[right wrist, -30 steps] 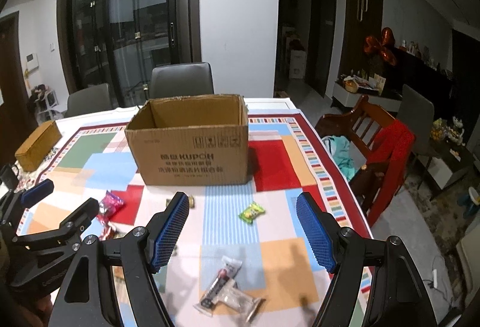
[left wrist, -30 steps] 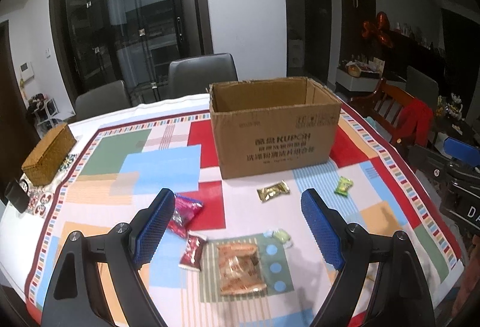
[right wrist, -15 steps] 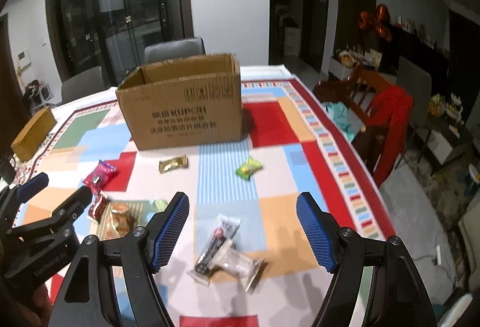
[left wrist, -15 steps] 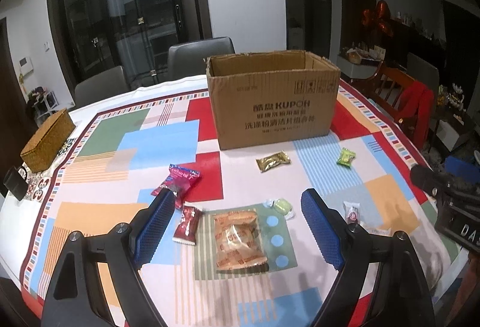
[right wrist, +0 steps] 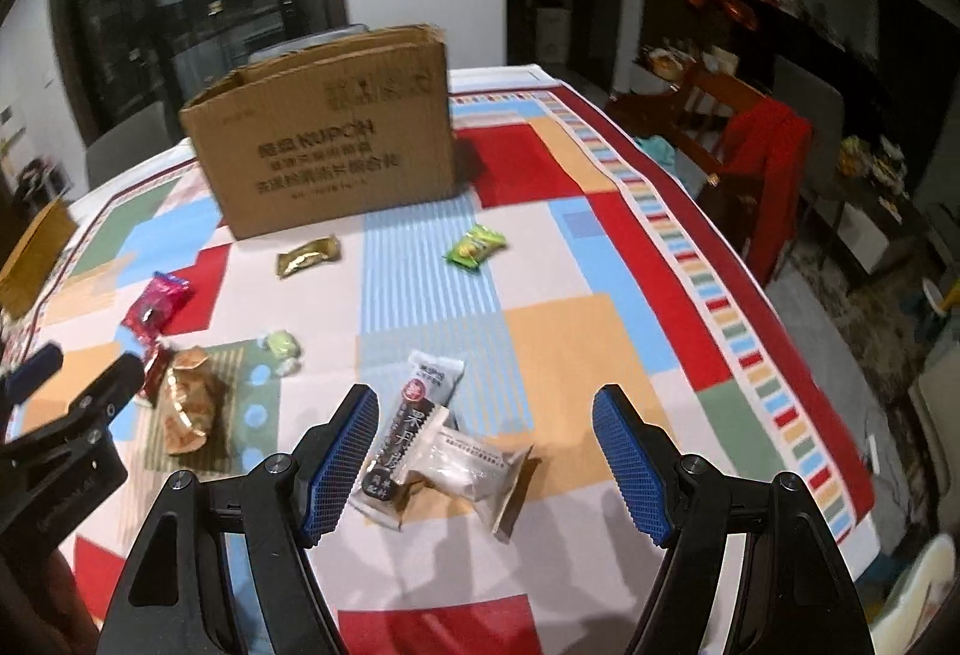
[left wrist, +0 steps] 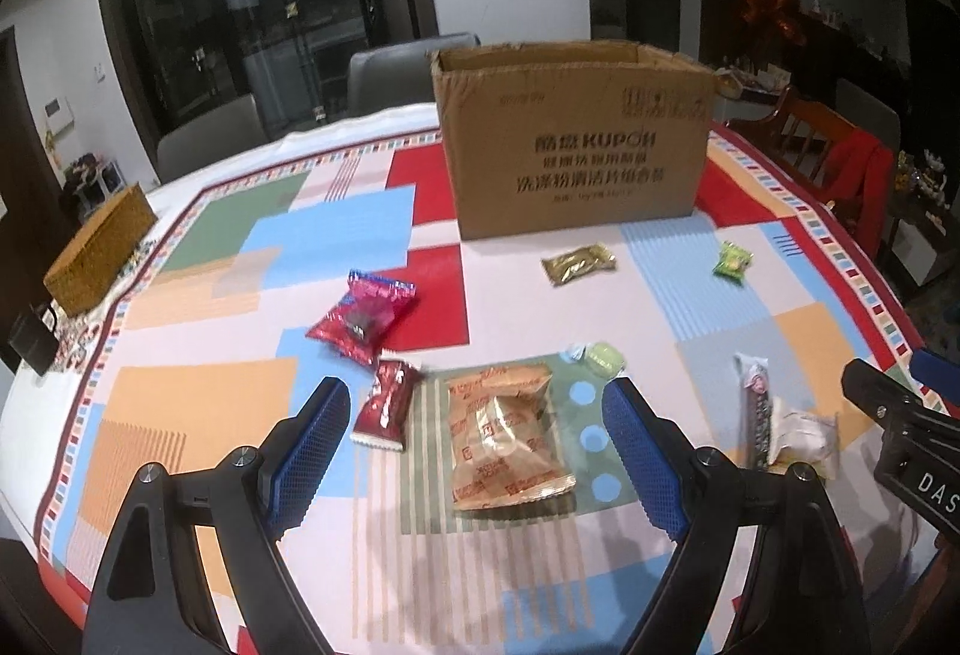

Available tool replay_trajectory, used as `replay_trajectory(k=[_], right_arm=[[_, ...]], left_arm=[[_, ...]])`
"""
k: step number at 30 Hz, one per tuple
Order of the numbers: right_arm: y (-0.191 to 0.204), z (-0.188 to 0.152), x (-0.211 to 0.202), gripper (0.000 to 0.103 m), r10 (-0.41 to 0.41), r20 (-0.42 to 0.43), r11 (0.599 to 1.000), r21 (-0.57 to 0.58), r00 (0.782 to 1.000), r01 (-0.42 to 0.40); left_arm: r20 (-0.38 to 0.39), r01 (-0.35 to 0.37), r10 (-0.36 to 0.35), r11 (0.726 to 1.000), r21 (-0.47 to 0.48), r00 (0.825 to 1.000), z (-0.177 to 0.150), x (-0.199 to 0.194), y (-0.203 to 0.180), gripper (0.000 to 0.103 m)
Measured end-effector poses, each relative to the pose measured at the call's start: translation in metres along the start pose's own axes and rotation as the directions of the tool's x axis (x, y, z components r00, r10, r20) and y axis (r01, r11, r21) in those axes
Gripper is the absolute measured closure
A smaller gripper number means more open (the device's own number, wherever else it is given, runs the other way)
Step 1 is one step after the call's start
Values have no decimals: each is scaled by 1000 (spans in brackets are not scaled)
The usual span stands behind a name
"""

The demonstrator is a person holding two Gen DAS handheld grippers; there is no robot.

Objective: Organize snacks
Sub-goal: 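Grasp the Fortune Biscuits packet with the left tool while the right tool grasps the white pastry packet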

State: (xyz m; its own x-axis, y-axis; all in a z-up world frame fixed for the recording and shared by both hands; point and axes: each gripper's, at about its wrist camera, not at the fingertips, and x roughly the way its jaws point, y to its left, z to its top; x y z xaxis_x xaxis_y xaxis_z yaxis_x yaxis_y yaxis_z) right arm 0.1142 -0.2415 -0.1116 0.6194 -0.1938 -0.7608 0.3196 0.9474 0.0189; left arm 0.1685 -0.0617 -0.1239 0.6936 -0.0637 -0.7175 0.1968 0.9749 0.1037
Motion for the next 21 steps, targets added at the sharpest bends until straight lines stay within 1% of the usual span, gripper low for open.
replay_trajectory(k=[2, 5, 11, 21], right_arm=[[0, -4, 4, 28, -21, -3, 999, 35, 1000, 22], [1, -9, 10, 28, -49, -14, 996, 67, 999, 49], [5, -15, 21, 28, -86, -40, 993, 82, 995, 89], [5, -20, 40, 28, -101, -108, 984, 135, 989, 115]], left_arm=[[-13, 5, -6, 1000, -16, 1000, -2, 6, 3, 17], [-21, -9, 9, 1000, -26, 1000, -5, 15, 7, 17], [-44, -25, 23, 998, -54, 999, -12, 30, 14, 17], [-75, -44, 38, 996, -82, 996, -21, 48, 20, 17]])
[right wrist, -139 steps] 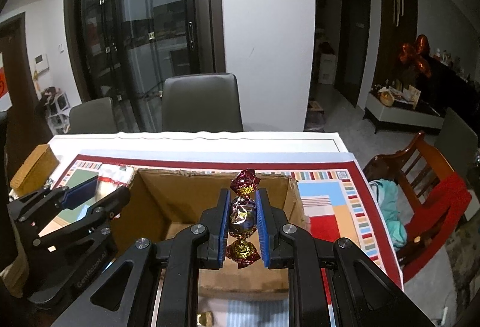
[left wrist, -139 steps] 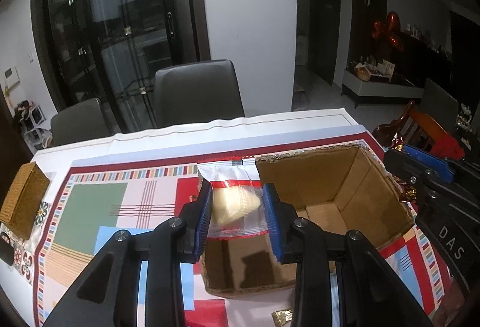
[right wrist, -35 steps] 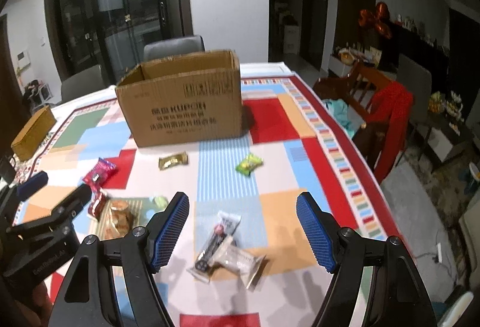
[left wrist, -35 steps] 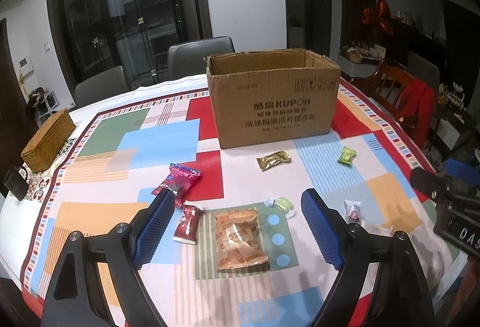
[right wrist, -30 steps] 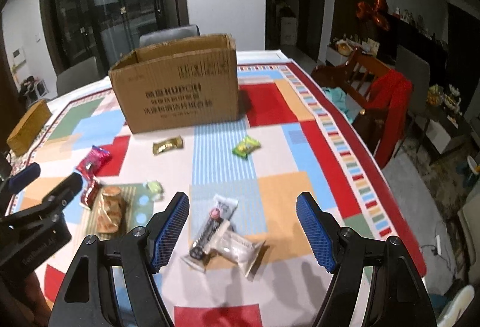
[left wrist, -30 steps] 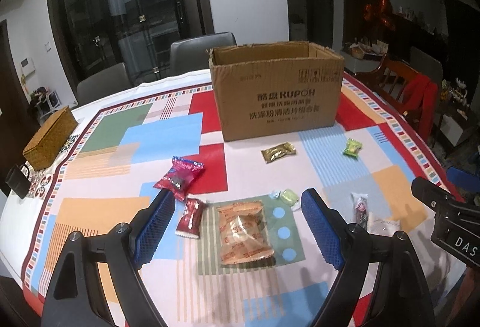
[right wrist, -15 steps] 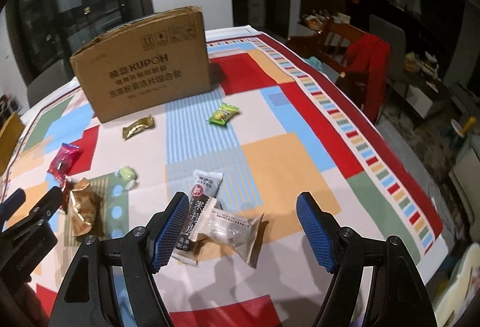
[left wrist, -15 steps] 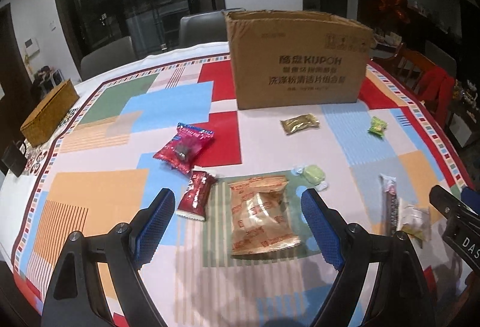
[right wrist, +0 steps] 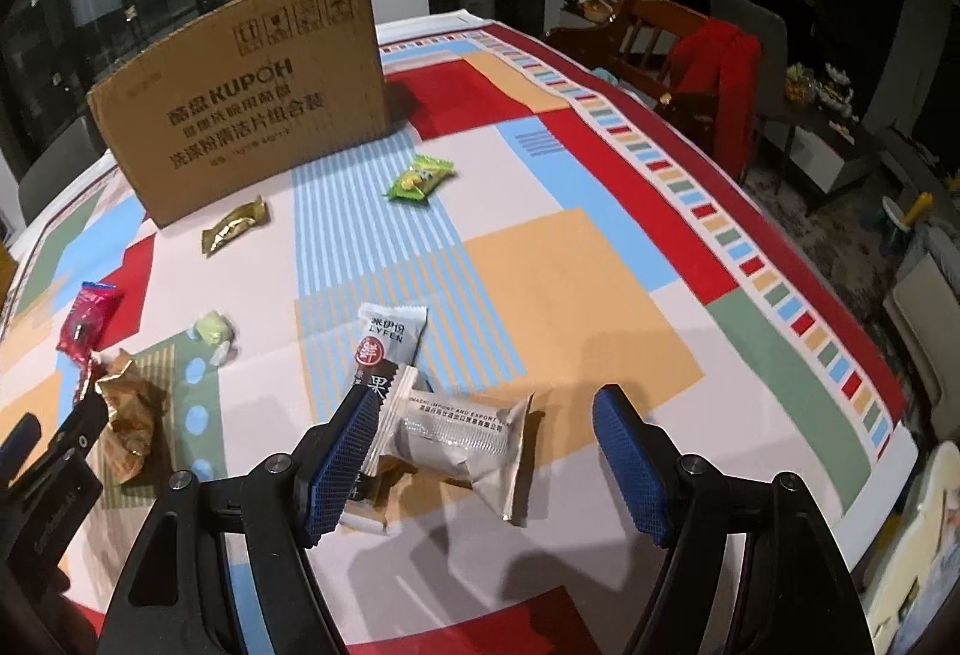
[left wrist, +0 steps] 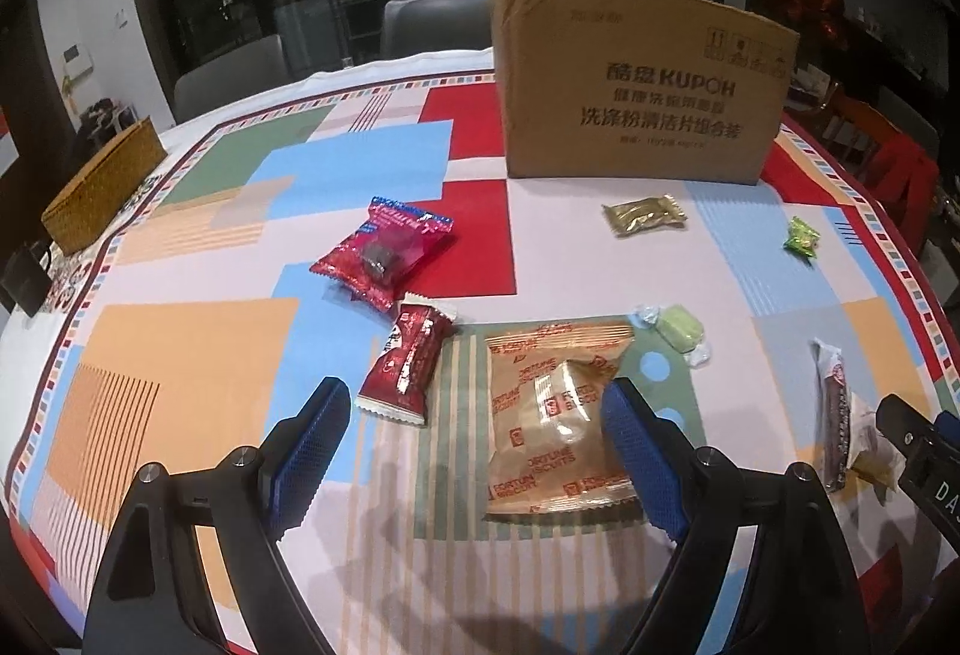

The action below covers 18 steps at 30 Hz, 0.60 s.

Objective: Organize snacks
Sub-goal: 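Grasp the Fortune Biscuits packet with the left tool while the right tool grasps the white pastry packet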

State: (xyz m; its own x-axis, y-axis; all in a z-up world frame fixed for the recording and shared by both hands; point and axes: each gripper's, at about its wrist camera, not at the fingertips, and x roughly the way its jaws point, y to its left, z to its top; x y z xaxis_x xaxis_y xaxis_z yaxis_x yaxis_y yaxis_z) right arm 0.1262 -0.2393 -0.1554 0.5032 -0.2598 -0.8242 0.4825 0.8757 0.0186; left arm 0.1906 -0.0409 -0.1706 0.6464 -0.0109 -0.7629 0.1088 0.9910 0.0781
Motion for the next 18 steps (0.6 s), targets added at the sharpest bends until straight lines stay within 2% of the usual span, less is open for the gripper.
replay_trajectory(k=[15, 18], right_arm=[[-5, -5, 21, 28, 0, -73, 1000, 28, 997, 2], [-5, -6, 24, 32, 6, -81, 1000, 31, 997, -4]], left_arm=[[-38, 31, -31, 999, 6, 999, -2, 17, -12, 17], [-58, 36, -36, 999, 9, 998, -3, 23, -15, 19]])
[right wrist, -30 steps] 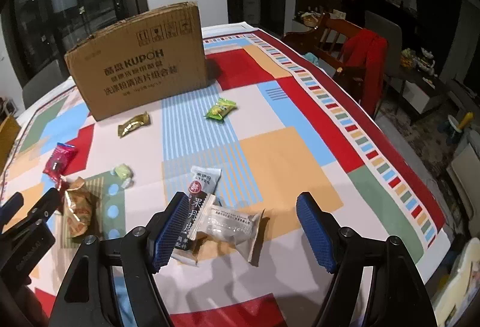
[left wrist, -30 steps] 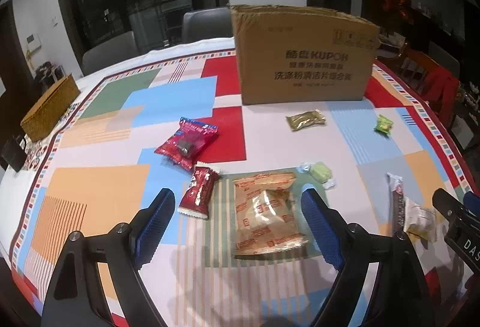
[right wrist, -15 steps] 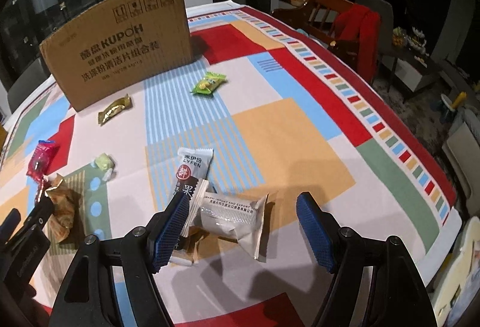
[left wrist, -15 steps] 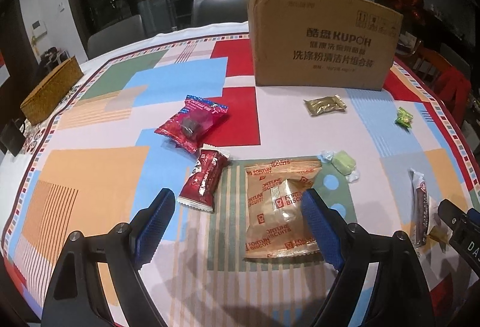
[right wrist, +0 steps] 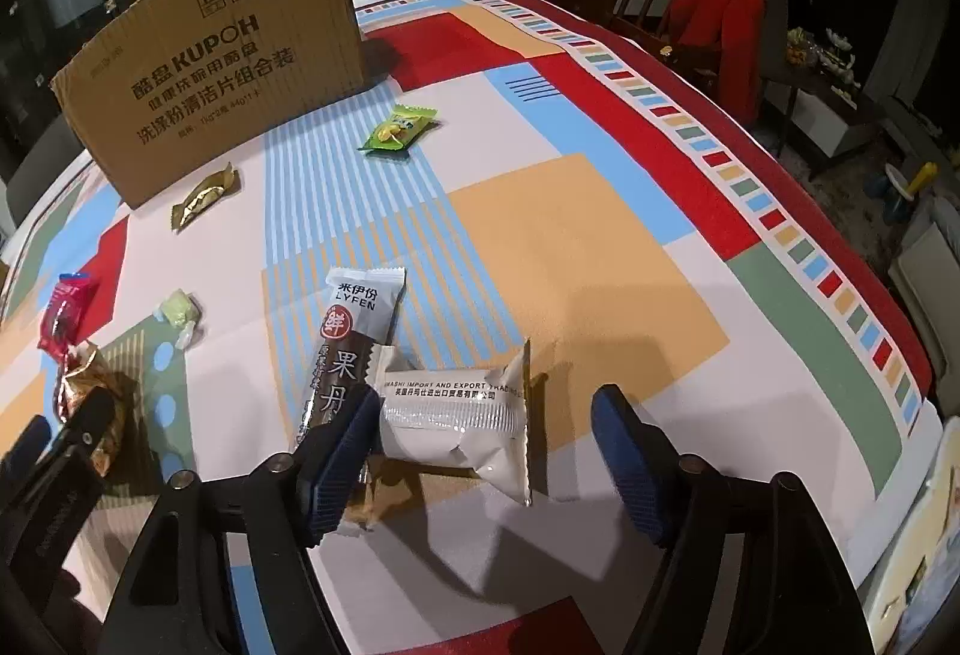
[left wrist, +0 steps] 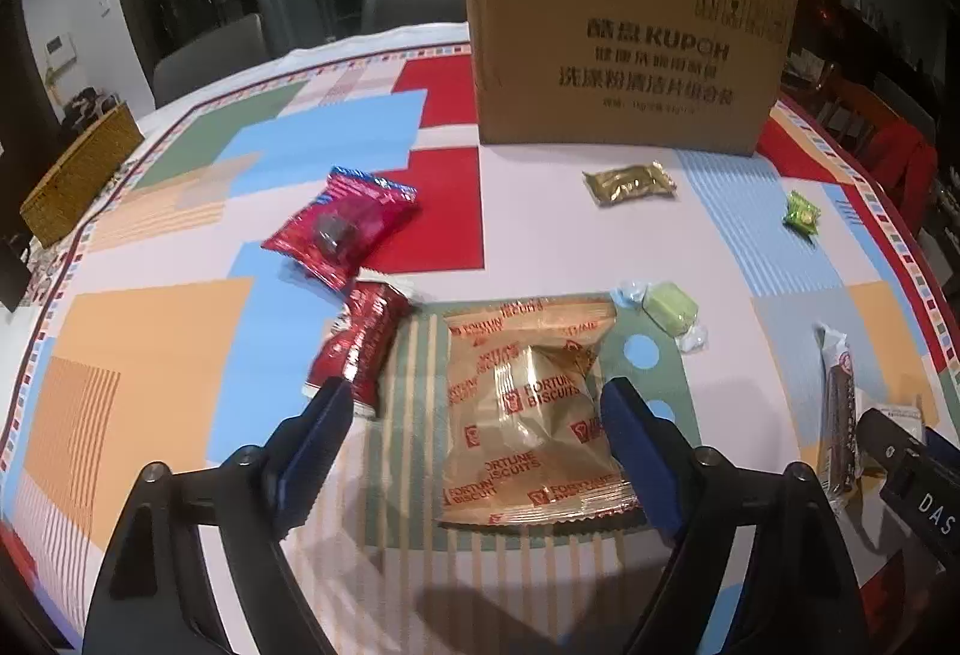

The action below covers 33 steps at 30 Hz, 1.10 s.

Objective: Organize snacks
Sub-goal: 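Grasp the Fortune Biscuits packet with the left tool while the right tool grasps the white pastry packet, then lift the biscuit packet with the left tool while the right tool lifts the pastry toward the box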

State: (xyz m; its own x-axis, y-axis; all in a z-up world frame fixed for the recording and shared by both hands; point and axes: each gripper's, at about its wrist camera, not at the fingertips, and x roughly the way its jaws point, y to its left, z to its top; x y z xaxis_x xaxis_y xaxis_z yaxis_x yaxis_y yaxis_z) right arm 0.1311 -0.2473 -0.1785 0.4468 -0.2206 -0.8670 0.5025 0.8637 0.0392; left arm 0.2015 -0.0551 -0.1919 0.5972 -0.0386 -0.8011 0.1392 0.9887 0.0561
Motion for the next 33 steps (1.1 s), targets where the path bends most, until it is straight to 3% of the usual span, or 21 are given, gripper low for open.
replay_trajectory(k=[3, 7, 11, 33], right_arm=[[0, 0, 3, 44, 3, -10, 1000, -2, 1000, -3], [-1, 2, 3, 62, 8, -1, 1000, -1, 1000, -8], [-2, 2, 3, 63, 16, 3, 1000, -1, 1000, -16], [0, 14, -24, 63, 87, 78, 996, -27, 993, -85]], left_arm=[[-12, 8, -8, 1000, 1, 1000, -1, 4, -2, 26], [-33, 32, -32, 999, 14, 999, -1, 7, -7, 54], [-24, 38, -38, 999, 24, 999, -2, 6, -9, 60], [45, 37, -39, 999, 31, 998, 11, -26, -6, 62]])
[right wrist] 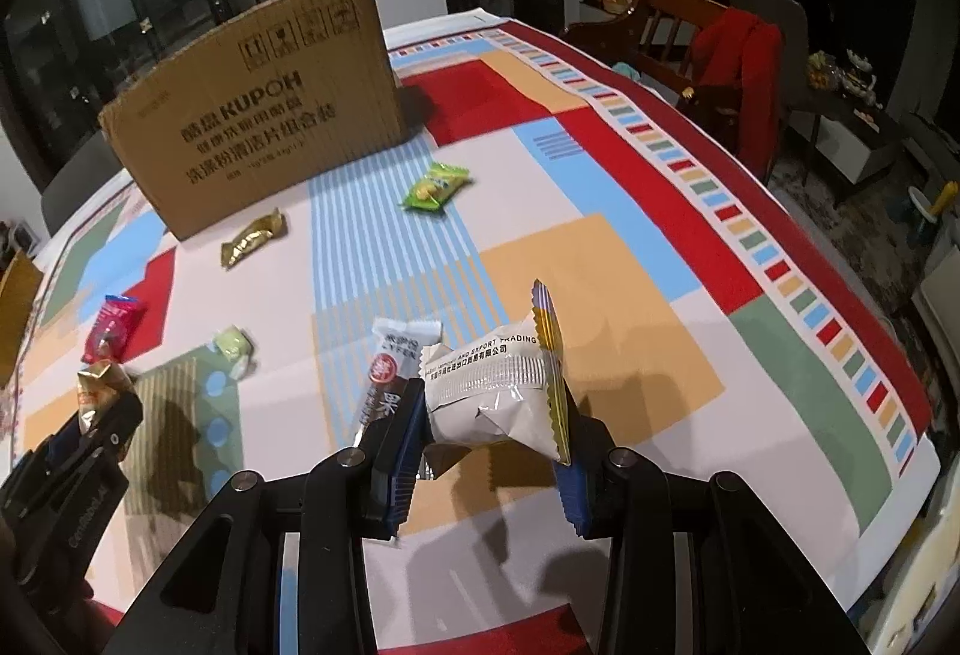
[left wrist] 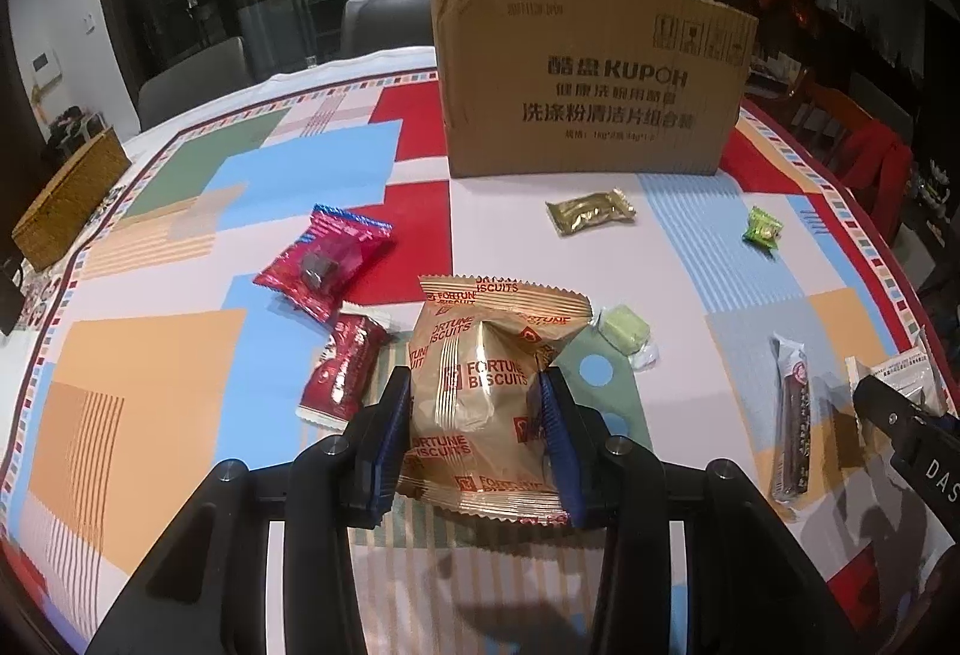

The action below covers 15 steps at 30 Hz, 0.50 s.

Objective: Organize snacks
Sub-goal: 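Lift the biscuit packet with the left tool while the right tool lifts the pastry toward the box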

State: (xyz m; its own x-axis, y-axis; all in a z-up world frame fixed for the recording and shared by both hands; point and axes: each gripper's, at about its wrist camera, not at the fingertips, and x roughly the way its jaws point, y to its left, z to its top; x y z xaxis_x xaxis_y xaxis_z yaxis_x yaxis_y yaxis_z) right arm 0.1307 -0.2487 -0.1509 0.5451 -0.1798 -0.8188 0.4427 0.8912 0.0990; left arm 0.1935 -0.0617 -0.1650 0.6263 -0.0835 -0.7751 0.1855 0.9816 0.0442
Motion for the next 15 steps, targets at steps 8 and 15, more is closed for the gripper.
replay_trajectory(k=[8, 15], right_arm=[[5, 12, -15, 63, 25, 40, 999, -27, 999, -24], [11, 21, -22, 63, 45, 59, 998, -40, 997, -43]], left_arm=[[23, -4, 4, 1000, -17, 1000, 8, -14, 3, 62], [39, -7, 9, 1000, -30, 999, 15, -23, 7, 62]])
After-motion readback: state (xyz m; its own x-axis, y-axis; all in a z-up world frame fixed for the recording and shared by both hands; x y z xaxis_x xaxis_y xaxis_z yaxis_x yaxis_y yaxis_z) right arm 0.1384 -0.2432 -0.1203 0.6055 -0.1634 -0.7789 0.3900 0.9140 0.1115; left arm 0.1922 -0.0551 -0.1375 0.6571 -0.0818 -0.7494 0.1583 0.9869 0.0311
